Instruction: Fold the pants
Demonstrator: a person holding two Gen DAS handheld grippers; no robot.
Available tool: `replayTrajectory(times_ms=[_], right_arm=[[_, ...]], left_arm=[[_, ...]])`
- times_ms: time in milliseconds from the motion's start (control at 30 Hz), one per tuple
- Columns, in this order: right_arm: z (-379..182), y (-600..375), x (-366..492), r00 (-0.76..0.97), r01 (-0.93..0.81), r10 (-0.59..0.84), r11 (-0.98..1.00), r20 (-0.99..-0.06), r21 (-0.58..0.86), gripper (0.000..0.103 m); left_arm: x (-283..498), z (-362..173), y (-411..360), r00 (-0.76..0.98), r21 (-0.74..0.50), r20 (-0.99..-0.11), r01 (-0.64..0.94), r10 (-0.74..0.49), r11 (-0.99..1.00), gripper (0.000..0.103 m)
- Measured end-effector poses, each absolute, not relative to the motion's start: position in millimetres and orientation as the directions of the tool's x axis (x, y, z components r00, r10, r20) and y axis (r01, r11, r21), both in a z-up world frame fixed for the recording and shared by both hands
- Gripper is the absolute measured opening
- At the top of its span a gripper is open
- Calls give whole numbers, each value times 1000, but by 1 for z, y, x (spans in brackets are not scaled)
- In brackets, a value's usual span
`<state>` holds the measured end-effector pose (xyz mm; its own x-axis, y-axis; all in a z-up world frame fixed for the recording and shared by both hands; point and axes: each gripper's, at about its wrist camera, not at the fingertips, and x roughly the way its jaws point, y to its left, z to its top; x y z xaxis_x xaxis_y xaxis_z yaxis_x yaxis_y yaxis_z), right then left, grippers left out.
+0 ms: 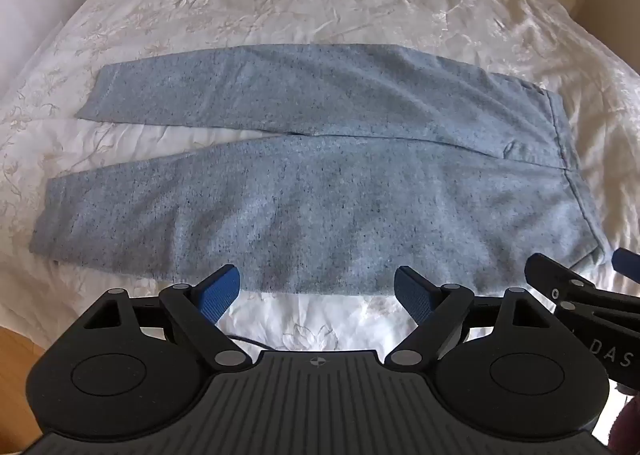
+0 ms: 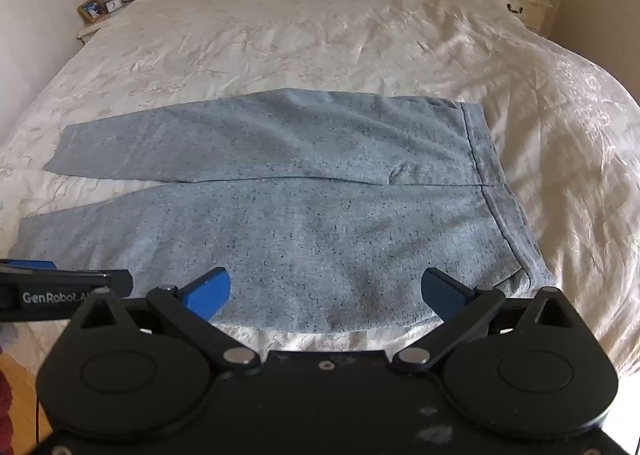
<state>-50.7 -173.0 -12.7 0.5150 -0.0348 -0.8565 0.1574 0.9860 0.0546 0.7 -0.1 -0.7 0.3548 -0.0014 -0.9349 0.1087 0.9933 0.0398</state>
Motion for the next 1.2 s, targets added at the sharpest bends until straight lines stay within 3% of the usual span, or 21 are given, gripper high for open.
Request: replayTrajectory(times_ms=[1200], right_arm=[[-14, -175, -59, 513, 142, -10, 987, -858, 74, 103]], left_arm=[[-13, -4, 2, 336, 77, -941, 109, 36, 991, 84]])
